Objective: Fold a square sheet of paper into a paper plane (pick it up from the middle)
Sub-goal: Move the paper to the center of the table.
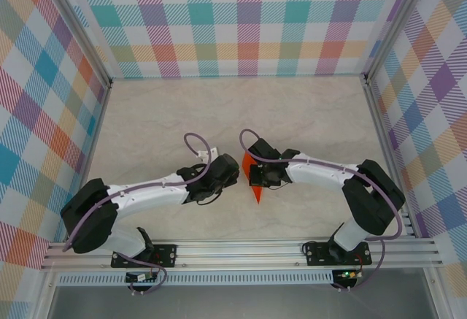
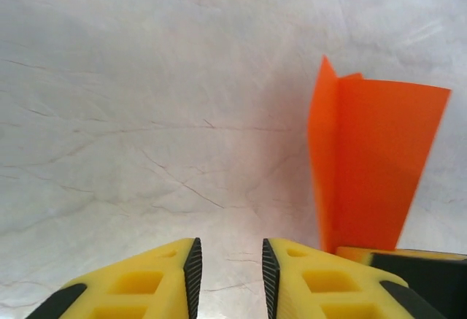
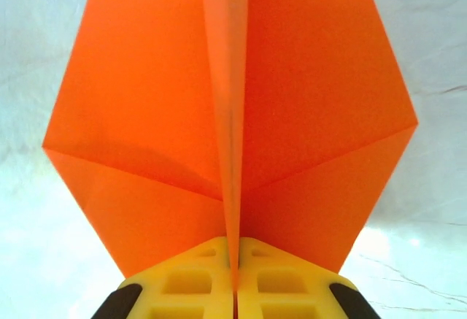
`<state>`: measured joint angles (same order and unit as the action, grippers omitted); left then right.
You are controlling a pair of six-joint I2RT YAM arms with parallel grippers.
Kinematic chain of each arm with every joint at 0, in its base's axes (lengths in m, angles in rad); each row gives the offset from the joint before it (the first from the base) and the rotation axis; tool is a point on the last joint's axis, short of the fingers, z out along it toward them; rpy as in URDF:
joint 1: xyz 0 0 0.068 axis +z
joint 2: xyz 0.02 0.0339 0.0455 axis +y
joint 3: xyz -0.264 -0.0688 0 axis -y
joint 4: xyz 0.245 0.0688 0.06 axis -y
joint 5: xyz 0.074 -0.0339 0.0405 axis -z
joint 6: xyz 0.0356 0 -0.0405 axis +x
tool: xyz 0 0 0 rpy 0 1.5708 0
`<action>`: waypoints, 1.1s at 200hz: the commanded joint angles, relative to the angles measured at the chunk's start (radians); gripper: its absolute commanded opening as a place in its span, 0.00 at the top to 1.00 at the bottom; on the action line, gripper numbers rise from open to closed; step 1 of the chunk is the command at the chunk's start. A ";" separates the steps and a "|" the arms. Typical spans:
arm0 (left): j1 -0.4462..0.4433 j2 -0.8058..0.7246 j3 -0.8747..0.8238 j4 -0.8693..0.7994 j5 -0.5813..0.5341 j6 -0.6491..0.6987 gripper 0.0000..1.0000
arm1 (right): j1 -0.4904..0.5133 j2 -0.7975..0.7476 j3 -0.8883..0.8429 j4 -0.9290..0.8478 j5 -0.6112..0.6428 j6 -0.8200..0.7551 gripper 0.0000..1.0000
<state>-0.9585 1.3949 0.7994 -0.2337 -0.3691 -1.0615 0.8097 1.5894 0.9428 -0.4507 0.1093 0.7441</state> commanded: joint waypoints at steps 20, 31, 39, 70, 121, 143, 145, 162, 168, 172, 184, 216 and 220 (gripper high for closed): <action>0.049 -0.125 -0.106 -0.015 -0.077 -0.045 0.64 | 0.006 0.132 0.190 -0.164 0.104 -0.027 0.93; 0.065 -0.148 -0.132 -0.009 -0.066 -0.046 0.63 | 0.006 0.173 0.238 -0.191 0.110 -0.042 0.92; 0.077 -0.162 -0.148 -0.007 -0.058 -0.046 0.62 | 0.006 0.196 0.266 -0.199 0.112 -0.049 0.92; 0.118 -0.202 -0.192 0.006 -0.028 -0.039 0.59 | 0.006 0.267 0.307 -0.179 0.076 -0.068 0.91; 0.141 -0.181 -0.203 0.049 0.033 0.000 0.56 | 0.004 0.314 0.292 -0.159 0.061 -0.049 0.85; 0.144 -0.165 -0.200 0.063 0.048 0.004 0.56 | 0.004 0.309 0.283 -0.154 0.070 -0.045 0.81; 0.145 -0.165 -0.200 0.063 0.049 0.004 0.56 | 0.004 0.308 0.282 -0.154 0.070 -0.045 0.80; 0.146 -0.157 -0.195 0.065 0.057 0.006 0.55 | 0.003 0.303 0.275 -0.146 0.068 -0.043 0.78; 0.146 -0.155 -0.194 0.065 0.060 0.007 0.55 | 0.003 0.302 0.272 -0.144 0.066 -0.042 0.78; 0.146 -0.153 -0.193 0.065 0.061 0.007 0.55 | 0.003 0.302 0.270 -0.143 0.066 -0.040 0.78; 0.145 -0.152 -0.192 0.065 0.065 0.008 0.55 | 0.002 0.300 0.259 -0.129 0.060 -0.038 0.77; 0.147 -0.152 -0.192 0.063 0.071 0.006 0.55 | -0.009 0.303 0.230 -0.097 0.039 -0.024 0.76; 0.147 -0.151 -0.192 0.064 0.072 0.006 0.55 | -0.009 0.306 0.227 -0.091 0.036 -0.022 0.75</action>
<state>-0.8257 1.2354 0.6044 -0.1799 -0.3046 -1.0725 0.8078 1.8942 1.2068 -0.5648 0.1722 0.6991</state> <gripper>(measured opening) 0.450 0.239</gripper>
